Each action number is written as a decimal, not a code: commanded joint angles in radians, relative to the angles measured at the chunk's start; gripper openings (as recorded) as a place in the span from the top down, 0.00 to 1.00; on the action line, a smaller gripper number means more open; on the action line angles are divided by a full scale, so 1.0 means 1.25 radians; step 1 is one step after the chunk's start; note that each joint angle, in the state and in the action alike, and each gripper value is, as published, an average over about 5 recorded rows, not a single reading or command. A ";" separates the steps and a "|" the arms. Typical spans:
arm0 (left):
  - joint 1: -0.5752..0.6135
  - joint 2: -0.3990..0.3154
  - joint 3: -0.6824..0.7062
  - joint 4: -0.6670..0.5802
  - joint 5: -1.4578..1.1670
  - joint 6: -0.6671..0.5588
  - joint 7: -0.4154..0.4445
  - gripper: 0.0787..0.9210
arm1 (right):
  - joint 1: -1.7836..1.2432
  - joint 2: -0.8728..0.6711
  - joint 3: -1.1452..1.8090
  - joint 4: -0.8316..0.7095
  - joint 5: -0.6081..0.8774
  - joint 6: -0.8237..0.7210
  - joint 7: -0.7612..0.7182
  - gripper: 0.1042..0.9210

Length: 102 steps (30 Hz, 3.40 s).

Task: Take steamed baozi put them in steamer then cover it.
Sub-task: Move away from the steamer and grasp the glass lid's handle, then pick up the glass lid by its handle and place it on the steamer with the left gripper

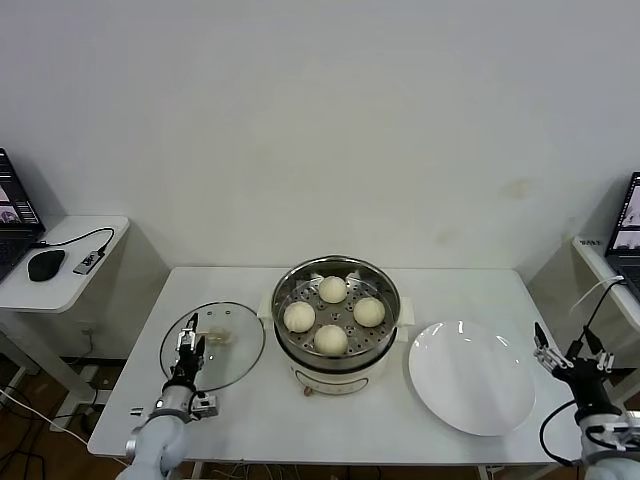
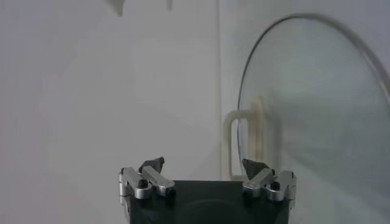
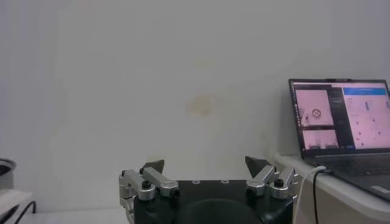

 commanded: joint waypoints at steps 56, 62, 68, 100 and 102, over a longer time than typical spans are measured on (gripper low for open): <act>-0.078 -0.014 0.019 0.104 -0.055 0.037 -0.029 0.93 | -0.039 0.027 0.036 0.028 -0.017 0.000 -0.014 0.12; 0.005 -0.016 -0.009 -0.101 -0.107 0.103 0.046 0.93 | -0.027 0.028 0.035 0.029 -0.013 -0.002 -0.014 0.12; 0.078 -0.014 -0.050 -0.231 -0.096 0.154 0.074 0.93 | -0.010 0.030 0.027 0.031 -0.010 -0.006 -0.014 0.12; -0.030 -0.084 0.251 -0.581 0.291 0.565 0.483 0.93 | 0.012 0.104 0.011 0.027 -0.129 -0.067 -0.011 0.12; -0.055 -0.098 0.272 -0.561 0.301 0.565 0.496 0.93 | 0.013 0.110 0.012 0.022 -0.133 -0.064 -0.011 0.12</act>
